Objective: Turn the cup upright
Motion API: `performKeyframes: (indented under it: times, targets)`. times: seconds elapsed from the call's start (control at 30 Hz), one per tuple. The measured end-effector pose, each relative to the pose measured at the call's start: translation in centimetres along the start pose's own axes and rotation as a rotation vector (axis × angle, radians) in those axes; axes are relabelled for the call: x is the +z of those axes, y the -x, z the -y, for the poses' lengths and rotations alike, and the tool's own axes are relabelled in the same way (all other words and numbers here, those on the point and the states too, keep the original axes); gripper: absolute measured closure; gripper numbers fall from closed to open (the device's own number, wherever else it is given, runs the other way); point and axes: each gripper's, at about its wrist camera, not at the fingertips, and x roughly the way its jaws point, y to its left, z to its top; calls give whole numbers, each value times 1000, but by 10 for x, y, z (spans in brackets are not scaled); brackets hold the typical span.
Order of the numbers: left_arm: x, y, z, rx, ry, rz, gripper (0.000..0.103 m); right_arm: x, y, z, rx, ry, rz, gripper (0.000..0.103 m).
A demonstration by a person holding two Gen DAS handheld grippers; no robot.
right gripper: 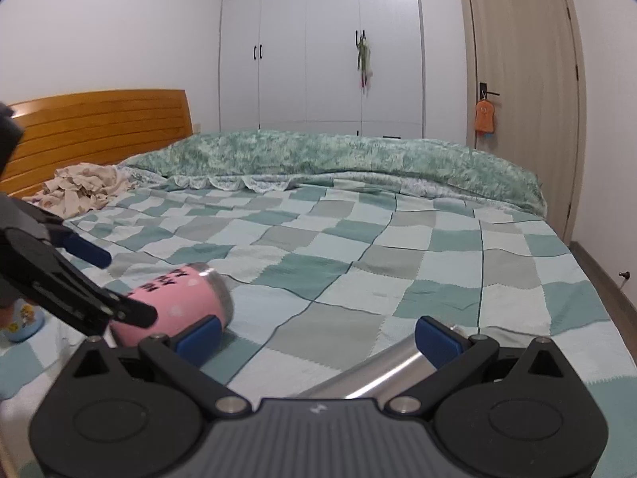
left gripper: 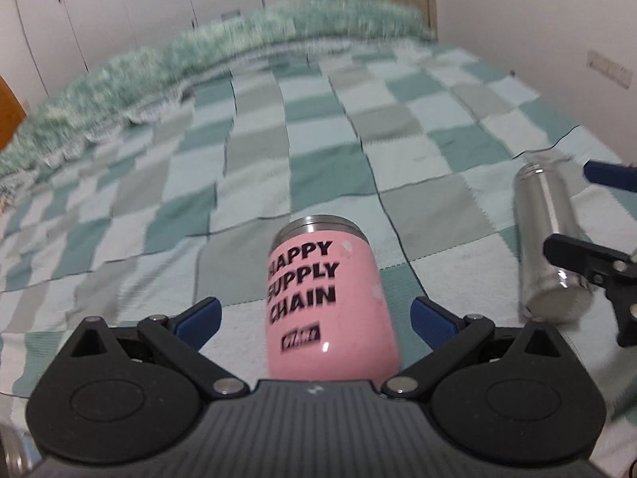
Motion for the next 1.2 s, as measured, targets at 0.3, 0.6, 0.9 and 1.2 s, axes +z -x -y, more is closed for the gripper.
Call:
performKeyframes:
  times: [0.3, 0.6, 0.9, 1.2]
  targets:
    - [15, -68, 1, 9, 18, -238, 14, 6, -37, 27, 79, -38, -40, 0]
    - [8, -52, -1, -20, 83, -228, 17, 0, -35, 20, 111, -32, -54, 0]
    - [-2, -35, -2, -26, 82, -206, 17, -3, -20, -3, 100, -21, -86, 0]
    - [-16, 17, -11, -61, 83, -150, 17, -1, 15, -23, 89, -32, -69, 0]
